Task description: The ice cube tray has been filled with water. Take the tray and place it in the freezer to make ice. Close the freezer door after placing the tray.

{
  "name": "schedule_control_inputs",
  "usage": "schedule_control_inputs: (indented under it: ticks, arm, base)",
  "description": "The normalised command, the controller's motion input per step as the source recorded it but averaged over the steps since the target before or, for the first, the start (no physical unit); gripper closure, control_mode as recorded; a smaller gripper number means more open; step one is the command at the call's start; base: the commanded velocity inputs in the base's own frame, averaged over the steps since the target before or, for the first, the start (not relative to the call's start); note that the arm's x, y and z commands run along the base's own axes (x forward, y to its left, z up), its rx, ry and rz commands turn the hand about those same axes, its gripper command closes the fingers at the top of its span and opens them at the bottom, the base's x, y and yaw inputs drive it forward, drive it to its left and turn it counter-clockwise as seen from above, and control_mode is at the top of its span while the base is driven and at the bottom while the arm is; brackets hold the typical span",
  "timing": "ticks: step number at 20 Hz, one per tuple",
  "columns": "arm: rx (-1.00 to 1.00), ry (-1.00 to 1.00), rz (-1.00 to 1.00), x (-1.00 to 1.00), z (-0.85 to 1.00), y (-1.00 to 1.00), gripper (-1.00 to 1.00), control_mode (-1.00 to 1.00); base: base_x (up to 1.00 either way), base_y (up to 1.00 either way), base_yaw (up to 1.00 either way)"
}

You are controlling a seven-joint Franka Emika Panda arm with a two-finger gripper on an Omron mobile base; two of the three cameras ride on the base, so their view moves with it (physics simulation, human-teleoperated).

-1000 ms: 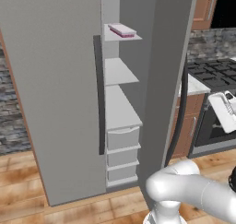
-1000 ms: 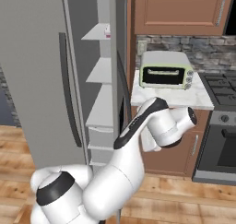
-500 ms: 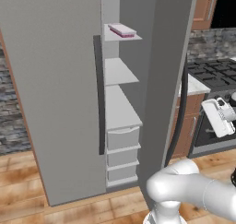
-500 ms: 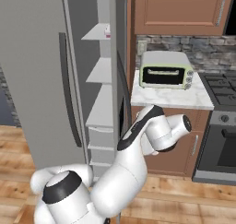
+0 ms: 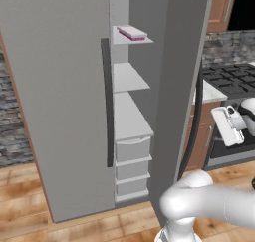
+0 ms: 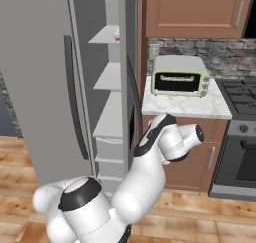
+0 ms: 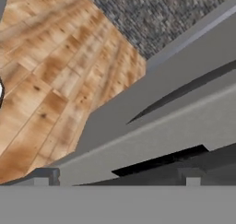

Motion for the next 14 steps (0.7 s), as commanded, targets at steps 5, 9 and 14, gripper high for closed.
schedule_control_inputs:
  ticks: [5, 9, 14]
  arm:
    - [0.04, 0.0, 0.0, 0.4, -0.2, 0.0, -1.0, -1.0]
    - [0.03, 0.0, 0.0, 0.41, -0.19, -0.05, -1.0, -1.0]
    - [0.0, 0.0, 0.0, 0.26, -0.15, -0.44, -1.0, -1.0]
  base:
    - [0.0, 0.0, 0.0]
    - [0.0, 0.0, 0.0]
    - [0.0, 0.0, 0.0]
